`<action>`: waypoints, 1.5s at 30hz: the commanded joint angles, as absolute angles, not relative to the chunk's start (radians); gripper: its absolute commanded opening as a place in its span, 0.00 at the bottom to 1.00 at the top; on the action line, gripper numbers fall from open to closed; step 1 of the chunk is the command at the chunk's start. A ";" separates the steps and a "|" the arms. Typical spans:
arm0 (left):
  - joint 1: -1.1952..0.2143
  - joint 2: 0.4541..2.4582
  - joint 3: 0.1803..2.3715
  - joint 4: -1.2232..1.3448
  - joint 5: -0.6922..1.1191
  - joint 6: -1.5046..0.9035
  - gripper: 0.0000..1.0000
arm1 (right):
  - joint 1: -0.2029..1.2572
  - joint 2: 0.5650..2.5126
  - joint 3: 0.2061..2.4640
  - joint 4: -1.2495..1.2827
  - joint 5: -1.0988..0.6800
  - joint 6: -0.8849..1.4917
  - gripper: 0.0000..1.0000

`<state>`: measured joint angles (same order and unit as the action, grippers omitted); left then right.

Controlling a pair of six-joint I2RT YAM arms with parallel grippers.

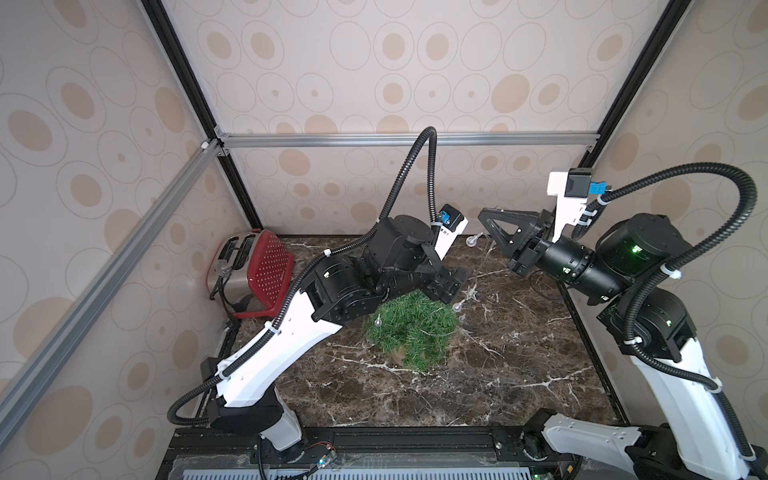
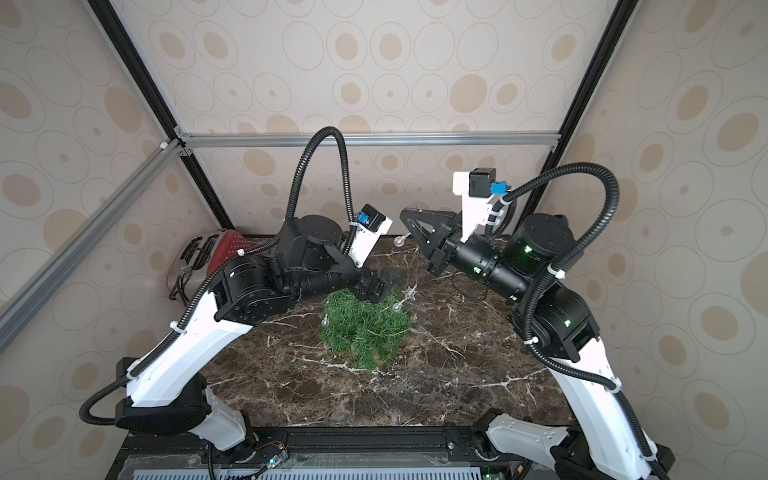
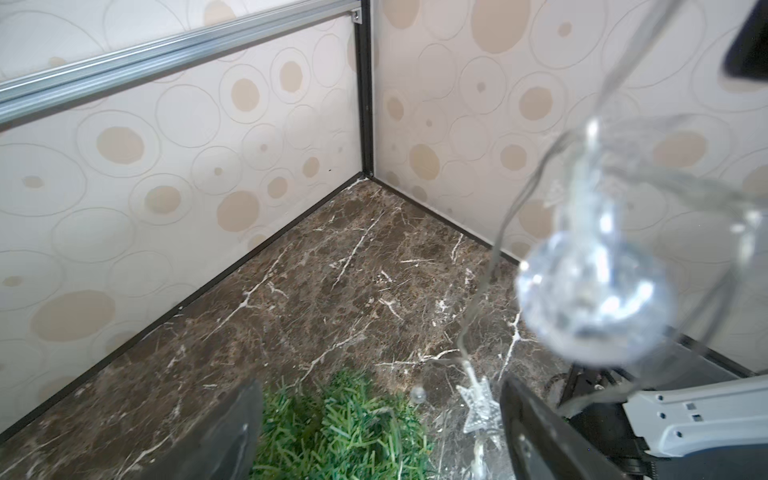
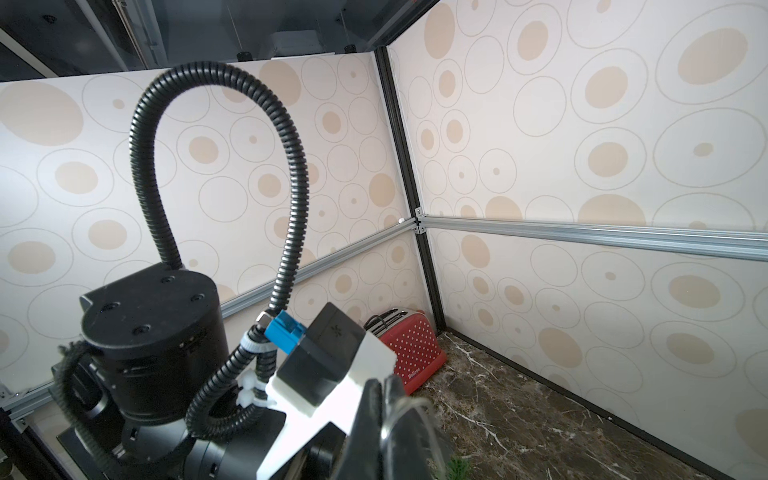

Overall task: Wrap string light around the christmas tree
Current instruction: Wrap the light string around the Christmas tree.

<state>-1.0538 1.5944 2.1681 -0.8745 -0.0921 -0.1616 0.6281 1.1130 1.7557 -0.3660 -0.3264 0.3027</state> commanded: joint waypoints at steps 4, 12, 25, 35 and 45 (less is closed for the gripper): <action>-1.037 1.607 2.203 -0.827 -0.029 -0.185 0.88 | 0.637 1.089 1.738 -0.324 -0.358 0.312 0.00; -1.034 1.650 2.198 -0.765 0.056 -0.255 0.87 | 0.637 1.079 1.717 -0.295 -0.365 0.337 0.00; -1.035 1.625 2.112 -0.584 0.051 -0.301 0.67 | 0.637 1.055 1.682 -0.253 -0.375 0.367 0.00; -1.035 1.623 2.136 -0.577 0.064 -0.292 0.26 | 0.637 1.052 1.677 -0.232 -0.379 0.383 0.00; -1.034 1.598 2.177 -0.565 0.099 -0.289 0.00 | 0.638 1.024 1.636 -0.233 -0.357 0.377 0.00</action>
